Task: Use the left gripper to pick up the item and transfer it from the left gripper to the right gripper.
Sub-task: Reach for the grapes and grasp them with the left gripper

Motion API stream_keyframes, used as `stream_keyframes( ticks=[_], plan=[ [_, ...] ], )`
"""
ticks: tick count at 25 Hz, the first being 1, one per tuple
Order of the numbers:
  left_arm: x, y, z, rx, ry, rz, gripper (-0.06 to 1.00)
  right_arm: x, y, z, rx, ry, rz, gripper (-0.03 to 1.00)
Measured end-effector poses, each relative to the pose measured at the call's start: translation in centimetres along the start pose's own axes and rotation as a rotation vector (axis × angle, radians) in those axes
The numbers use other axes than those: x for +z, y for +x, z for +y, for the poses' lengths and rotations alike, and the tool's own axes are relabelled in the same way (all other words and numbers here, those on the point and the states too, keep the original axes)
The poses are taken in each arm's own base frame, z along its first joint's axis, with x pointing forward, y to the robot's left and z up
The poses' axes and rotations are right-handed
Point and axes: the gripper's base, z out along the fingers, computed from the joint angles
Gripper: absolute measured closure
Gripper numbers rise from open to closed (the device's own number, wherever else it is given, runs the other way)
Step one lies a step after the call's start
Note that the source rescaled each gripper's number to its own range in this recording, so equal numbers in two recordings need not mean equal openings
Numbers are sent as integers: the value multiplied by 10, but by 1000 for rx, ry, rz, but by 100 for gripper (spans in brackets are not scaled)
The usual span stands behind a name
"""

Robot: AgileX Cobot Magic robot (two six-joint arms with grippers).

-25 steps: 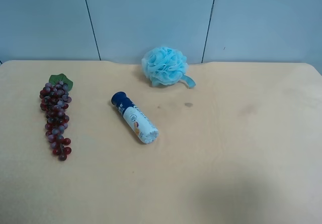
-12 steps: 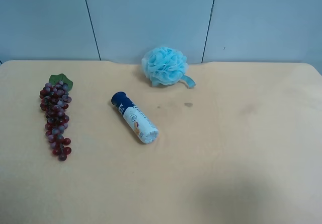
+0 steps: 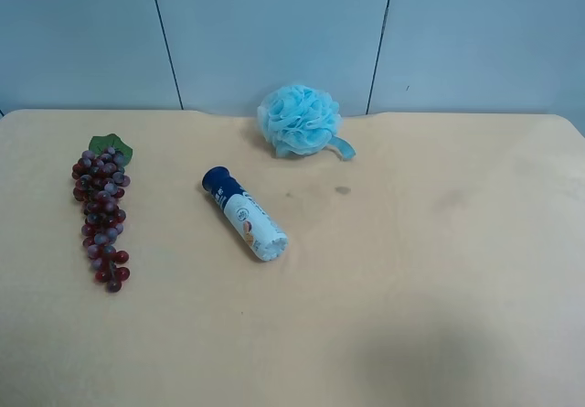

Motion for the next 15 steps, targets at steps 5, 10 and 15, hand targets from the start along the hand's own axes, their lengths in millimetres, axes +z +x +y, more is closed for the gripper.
stream_keyframes(
  ticks=[5,10,15],
  plan=[
    [25,-35,6,-17,14,138,-6,0,0,0,0,0,0,-3],
    [63,-56,10,-42,35,264,-6,0,0,0,0,0,0,-3],
    [105,-62,8,-52,49,381,-6,0,0,0,0,0,0,-3]
  ],
)
